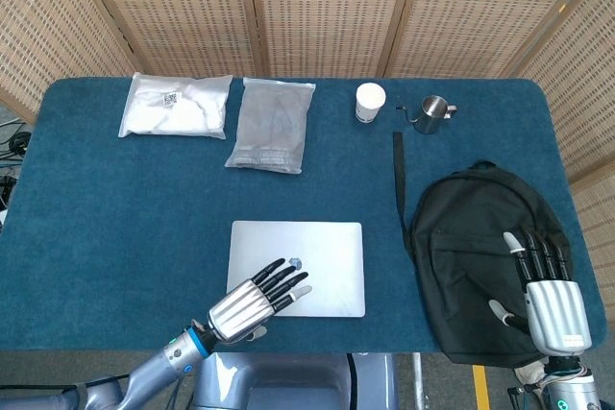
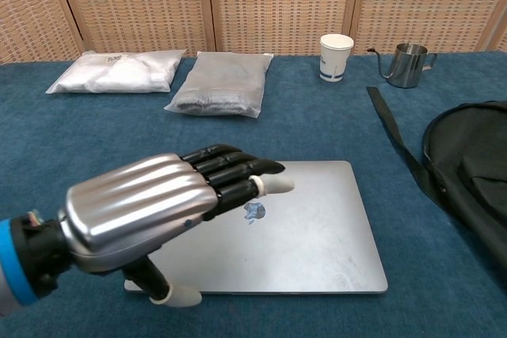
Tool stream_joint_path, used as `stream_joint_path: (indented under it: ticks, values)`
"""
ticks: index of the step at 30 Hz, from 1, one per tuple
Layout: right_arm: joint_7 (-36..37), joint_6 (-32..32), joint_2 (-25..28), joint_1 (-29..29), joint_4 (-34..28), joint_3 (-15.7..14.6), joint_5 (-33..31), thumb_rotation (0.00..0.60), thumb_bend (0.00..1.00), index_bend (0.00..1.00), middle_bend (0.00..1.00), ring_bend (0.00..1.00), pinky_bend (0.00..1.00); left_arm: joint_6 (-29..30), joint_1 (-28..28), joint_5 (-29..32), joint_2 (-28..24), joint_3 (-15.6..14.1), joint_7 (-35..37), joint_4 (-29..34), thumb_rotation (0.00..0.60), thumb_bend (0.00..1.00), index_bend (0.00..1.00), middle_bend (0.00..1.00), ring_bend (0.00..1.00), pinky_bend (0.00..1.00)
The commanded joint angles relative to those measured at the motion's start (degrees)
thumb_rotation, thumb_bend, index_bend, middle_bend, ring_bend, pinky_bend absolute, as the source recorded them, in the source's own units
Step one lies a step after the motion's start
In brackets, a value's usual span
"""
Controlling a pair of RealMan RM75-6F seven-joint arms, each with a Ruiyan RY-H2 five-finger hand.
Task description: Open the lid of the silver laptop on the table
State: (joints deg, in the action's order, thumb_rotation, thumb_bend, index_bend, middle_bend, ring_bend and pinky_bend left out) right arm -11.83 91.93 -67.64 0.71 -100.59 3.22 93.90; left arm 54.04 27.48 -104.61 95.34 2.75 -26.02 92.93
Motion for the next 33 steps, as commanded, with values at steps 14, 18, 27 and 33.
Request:
stream_joint_path:
  ticks: [14, 18, 27, 33]
  values:
    - [2.58, -0.76, 1.14, 0.32, -0.02, -0.27, -0.26, 0.600, 0.00, 0.00, 0.00, 0.00, 0.00, -6.11, 3.72, 12.12, 11.40, 3.24, -11.93, -6.34, 0.600, 0.01, 0.00, 0.00, 0.00, 0.00]
    - [3.17, -1.11, 1.33, 0.46, 0.10, -0.21, -0.67, 0.600, 0.00, 0.00, 0.00, 0.00, 0.00, -6.09, 3.93, 13.81, 13.25, 2.98, -14.10, -7.21, 0.600, 0.02, 0.00, 0.00, 0.00, 0.00]
    - [3.43, -1.28, 1.45, 0.60, 0.15, -0.27, -0.71, 0.600, 0.00, 0.00, 0.00, 0.00, 0.00, -4.93, 4.84, 16.63, 15.99, 3.41, -18.81, -8.49, 0.600, 0.02, 0.00, 0.00, 0.00, 0.00]
    - [3.53, -1.29, 1.51, 0.62, 0.15, -0.27, -0.85, 0.600, 0.00, 0.00, 0.00, 0.00, 0.00, -4.84, 5.62, 20.03, 16.93, 3.72, -22.29, -8.31, 0.600, 0.08, 0.00, 0.00, 0.00, 0.00]
